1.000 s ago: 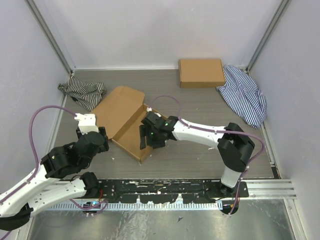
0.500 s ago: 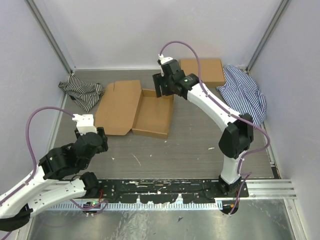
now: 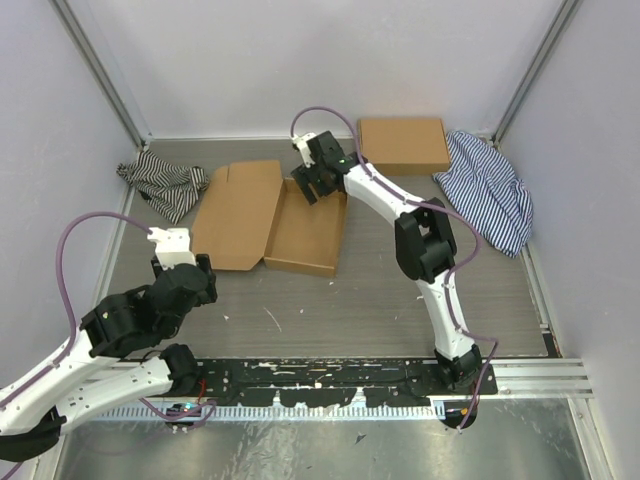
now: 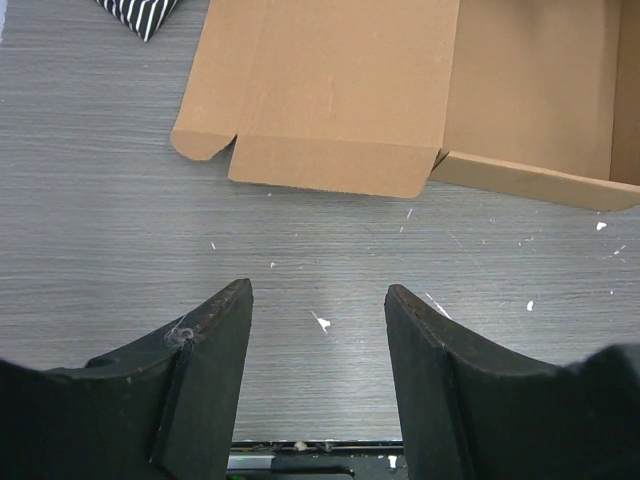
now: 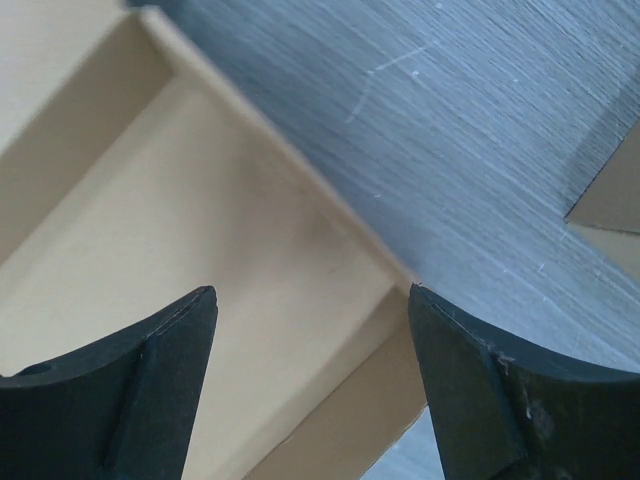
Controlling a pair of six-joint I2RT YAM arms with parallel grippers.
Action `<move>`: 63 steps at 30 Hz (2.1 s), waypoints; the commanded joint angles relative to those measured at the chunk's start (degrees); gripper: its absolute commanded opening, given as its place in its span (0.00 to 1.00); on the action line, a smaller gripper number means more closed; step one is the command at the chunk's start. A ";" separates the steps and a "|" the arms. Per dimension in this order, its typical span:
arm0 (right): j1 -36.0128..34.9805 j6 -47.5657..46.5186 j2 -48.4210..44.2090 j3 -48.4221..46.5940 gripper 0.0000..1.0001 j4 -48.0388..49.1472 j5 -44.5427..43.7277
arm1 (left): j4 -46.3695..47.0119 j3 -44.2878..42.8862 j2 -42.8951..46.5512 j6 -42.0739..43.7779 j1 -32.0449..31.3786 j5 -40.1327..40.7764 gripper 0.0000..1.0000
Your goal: Fold the paper box
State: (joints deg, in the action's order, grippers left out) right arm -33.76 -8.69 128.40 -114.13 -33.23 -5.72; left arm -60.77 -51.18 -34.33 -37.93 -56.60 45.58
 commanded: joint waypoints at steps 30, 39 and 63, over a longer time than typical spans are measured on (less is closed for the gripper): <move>4.53 11.42 -8.02 12.85 0.01 -4.23 16.12 | 0.62 0.75 -1.85 -0.04 0.32 0.95 0.63; -8.56 34.92 -28.65 41.97 0.01 -6.72 -3.39 | 9.99 2.92 -7.74 -5.23 0.43 -4.09 0.62; -15.61 55.76 -39.41 53.32 0.51 -3.85 -19.41 | 20.50 2.17 -21.23 -5.24 16.66 -13.91 0.64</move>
State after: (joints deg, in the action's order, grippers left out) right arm -48.51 47.99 93.36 -59.92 -34.72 -22.85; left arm -45.95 -48.58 -54.08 -47.22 -44.62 37.58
